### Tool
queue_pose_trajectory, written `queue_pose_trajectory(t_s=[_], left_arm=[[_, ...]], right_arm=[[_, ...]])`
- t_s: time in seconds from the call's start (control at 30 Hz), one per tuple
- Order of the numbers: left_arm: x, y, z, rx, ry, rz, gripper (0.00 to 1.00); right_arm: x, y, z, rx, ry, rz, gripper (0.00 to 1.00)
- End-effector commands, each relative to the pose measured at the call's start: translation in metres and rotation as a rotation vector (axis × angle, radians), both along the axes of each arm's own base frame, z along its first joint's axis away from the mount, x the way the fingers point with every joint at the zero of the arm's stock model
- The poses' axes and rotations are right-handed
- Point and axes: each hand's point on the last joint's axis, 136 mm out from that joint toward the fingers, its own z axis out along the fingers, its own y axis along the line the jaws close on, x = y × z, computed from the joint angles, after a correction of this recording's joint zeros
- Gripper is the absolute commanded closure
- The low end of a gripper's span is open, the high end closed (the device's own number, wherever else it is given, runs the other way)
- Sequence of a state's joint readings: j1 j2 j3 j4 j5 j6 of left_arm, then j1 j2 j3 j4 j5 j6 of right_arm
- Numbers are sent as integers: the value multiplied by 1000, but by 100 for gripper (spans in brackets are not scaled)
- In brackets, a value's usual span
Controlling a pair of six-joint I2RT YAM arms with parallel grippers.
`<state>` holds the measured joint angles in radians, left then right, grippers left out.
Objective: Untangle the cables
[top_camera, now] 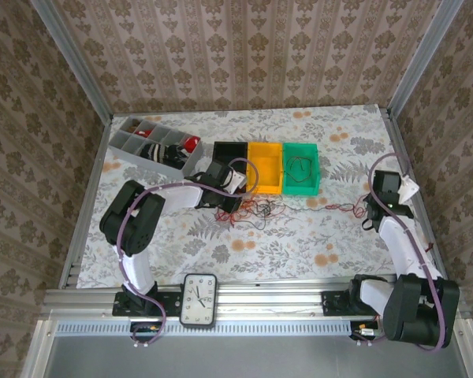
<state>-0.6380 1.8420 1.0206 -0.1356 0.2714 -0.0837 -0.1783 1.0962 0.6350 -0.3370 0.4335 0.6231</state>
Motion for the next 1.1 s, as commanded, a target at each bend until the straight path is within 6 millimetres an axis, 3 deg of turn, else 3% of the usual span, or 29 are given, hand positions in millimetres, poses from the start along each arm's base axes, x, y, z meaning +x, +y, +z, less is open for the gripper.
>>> queue_pose_trajectory(t_s=[0.0,0.13,0.27,0.37,0.47,0.63,0.77,0.93,1.07], left_arm=[[-14,22,-29,102,75,41,100],[-15,5,-24,71,62,13,100],[-15,-7,-18,53,55,-7,100],[-7,-5,-16,36,48,36,100],[7,9,-11,18,26,135,100],[29,65,-6,29,-3,408,100],[30,89,-1,38,-19,493,100],[25,85,8,35,-40,449,100],[7,41,23,-35,-65,232,100]], right_arm=[[21,28,0,-21,39,142,100],[42,78,-12,-5,82,364,100],[46,101,-12,-98,182,467,100],[40,91,-13,-131,232,398,100],[35,79,-6,-169,235,315,100],[29,49,19,-299,207,199,100],[26,26,20,-233,183,145,100],[24,18,21,-209,164,122,100],[32,32,13,-140,135,181,100]])
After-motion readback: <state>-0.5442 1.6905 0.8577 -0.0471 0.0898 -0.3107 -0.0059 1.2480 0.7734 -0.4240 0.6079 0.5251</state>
